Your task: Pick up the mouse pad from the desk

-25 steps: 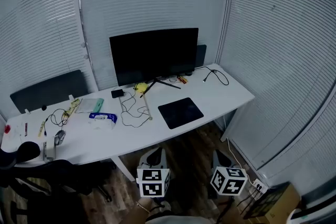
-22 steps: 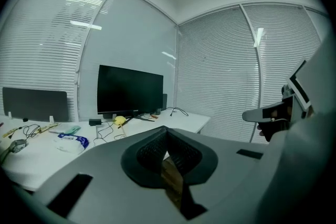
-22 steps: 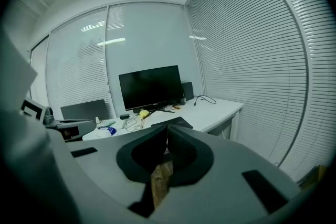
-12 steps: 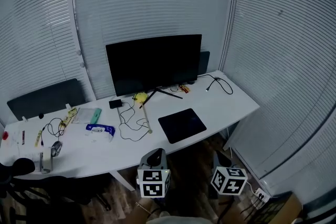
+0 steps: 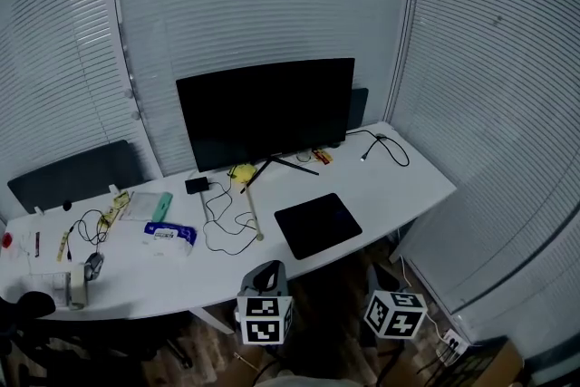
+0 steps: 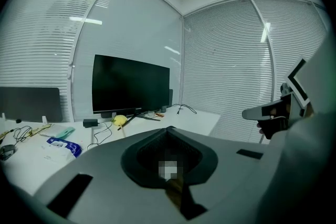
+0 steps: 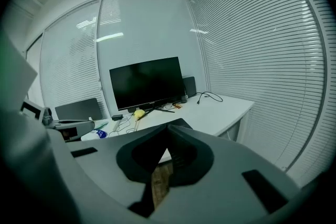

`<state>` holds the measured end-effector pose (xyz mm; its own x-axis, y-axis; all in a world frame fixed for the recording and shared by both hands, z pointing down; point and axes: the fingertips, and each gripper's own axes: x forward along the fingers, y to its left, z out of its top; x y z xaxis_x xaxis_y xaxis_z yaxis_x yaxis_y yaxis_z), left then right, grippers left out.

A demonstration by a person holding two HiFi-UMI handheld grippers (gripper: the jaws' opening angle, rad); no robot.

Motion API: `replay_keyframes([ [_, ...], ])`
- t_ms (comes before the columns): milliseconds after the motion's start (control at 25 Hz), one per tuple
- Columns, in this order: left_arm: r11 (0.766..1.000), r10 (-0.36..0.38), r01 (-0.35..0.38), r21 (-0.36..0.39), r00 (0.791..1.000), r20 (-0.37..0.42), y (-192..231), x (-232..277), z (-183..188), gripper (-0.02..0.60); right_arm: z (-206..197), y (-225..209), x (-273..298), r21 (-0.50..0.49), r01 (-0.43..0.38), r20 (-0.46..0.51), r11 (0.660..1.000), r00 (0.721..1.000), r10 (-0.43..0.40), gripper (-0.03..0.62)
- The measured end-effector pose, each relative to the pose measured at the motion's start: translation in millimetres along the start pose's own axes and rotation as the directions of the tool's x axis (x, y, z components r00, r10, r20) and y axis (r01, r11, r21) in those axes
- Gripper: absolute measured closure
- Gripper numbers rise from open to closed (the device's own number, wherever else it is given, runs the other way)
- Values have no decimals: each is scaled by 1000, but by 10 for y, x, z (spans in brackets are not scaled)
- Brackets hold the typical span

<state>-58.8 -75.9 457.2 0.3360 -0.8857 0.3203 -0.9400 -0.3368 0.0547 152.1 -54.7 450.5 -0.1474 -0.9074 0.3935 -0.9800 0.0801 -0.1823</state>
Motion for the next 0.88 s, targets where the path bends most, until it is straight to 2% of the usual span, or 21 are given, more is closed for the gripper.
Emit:
replay_keyframes([
  [440,1000,-2,3,11,998,-57,-36,321,-132,565,-50,-243,261,22,11,-43,1000,999,-10,560],
  [880,997,81,-82,-14,995,-52,73,845,66,565,295,-369,937,-20,-75,-55,997,996,74,560],
])
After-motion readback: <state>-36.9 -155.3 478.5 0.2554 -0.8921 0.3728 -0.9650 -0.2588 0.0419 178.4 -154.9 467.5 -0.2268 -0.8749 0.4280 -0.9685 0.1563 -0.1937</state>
